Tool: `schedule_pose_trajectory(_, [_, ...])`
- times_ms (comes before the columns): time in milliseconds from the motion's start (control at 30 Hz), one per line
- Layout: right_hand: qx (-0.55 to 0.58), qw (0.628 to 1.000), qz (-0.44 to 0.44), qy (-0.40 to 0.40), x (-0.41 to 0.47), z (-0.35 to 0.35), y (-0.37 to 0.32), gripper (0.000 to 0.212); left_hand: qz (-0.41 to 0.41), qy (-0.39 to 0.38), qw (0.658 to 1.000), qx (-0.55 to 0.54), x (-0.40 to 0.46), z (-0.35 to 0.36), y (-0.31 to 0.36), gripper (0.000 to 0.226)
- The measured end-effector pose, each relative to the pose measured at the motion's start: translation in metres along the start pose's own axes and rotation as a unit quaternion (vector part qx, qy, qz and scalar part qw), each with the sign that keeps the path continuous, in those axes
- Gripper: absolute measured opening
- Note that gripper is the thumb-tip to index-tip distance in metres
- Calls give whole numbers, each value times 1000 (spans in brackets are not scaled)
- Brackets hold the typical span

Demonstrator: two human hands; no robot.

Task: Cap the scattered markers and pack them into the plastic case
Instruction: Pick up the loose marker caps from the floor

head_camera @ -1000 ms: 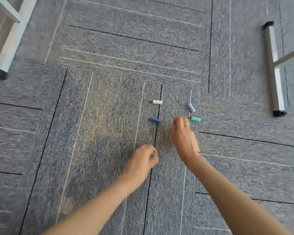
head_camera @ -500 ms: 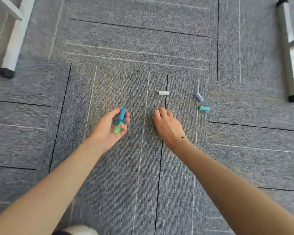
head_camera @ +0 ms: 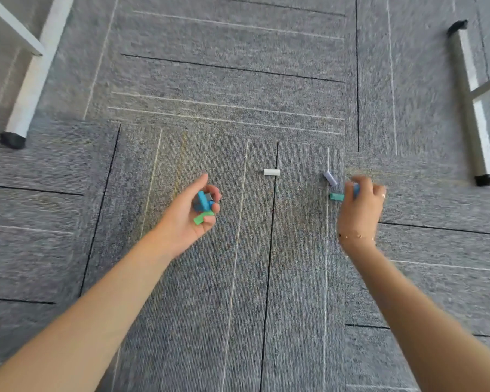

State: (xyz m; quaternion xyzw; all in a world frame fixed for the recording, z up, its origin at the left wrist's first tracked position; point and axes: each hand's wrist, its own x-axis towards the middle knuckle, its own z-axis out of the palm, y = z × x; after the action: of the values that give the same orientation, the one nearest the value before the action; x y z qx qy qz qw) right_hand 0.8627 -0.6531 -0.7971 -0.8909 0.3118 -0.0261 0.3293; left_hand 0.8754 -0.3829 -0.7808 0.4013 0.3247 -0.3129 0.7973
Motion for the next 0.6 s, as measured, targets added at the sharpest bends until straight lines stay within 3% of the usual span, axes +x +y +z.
schedule_pose_trajectory(100, [-109,992,-51,-38,19,6,9,30,3,4,998,62,6,3,-3,29])
schedule_pose_trajectory(267, [-281,947,-129,-81,9,23,12,45,26,44,996,76,8,20,-7,34])
schedule_pose_trajectory(333, [-310,934,-156,-86,10,24,17,46,78,75,964,243,10,28,-10,35])
schedule_pose_trajectory(367, [-320,927,-172,-89,11,24,19,47,121,92,917,369,13,31,-11,34])
schedule_pose_trajectory(433, [-334,918,-193,-89,12,25,23,49,228,100,778,577,21,40,-13,30])
schedule_pose_trajectory(533, [-346,916,-186,-81,13,25,23,48,312,80,597,735,39,65,-10,30])
schedule_pose_trajectory(600, [-342,921,-172,-76,11,24,25,49,300,76,523,794,58,80,-8,38])
